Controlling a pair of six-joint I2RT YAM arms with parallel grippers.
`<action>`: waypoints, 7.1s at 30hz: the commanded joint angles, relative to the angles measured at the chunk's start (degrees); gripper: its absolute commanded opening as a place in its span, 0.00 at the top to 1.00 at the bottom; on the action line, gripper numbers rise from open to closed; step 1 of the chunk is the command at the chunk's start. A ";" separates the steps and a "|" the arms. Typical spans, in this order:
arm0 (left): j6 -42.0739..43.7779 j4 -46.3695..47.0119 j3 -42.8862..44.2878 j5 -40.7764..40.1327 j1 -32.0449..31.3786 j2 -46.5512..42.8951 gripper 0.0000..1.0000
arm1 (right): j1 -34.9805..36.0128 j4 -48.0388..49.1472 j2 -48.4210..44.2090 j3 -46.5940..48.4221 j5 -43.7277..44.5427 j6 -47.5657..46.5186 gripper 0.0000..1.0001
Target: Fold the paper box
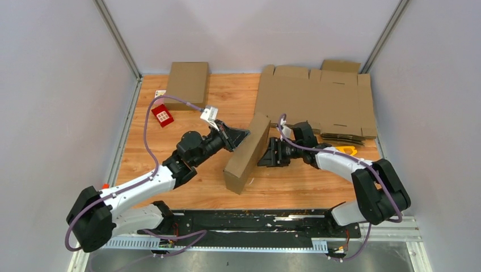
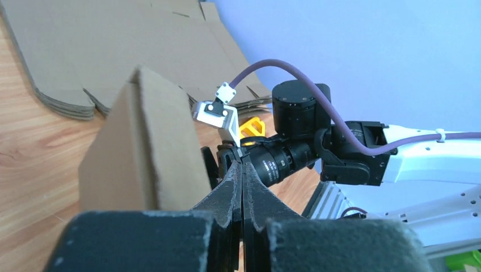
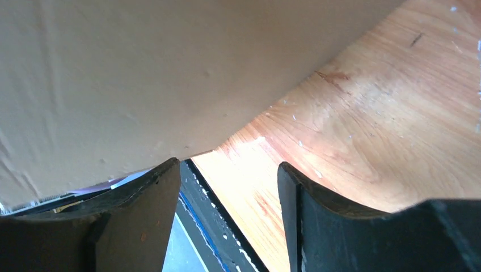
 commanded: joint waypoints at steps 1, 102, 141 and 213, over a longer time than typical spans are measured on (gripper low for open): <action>-1.97 3.35 -0.08 3.45 0.05 2.78 1.00 | -0.32 -2.70 -2.24 1.68 2.17 -1.96 0.36; -2.42 -30.37 -6.22 25.32 1.97 -13.64 1.00 | -5.45 0.82 15.95 30.68 0.24 6.85 1.00; 13.07 -48.85 12.84 5.72 2.57 -14.91 0.97 | -5.75 -7.74 6.06 37.22 3.37 -0.11 0.99; 42.66 18.26 -21.84 -27.71 36.09 6.58 0.01 | -27.04 57.51 -2.39 -22.96 41.08 -33.23 0.00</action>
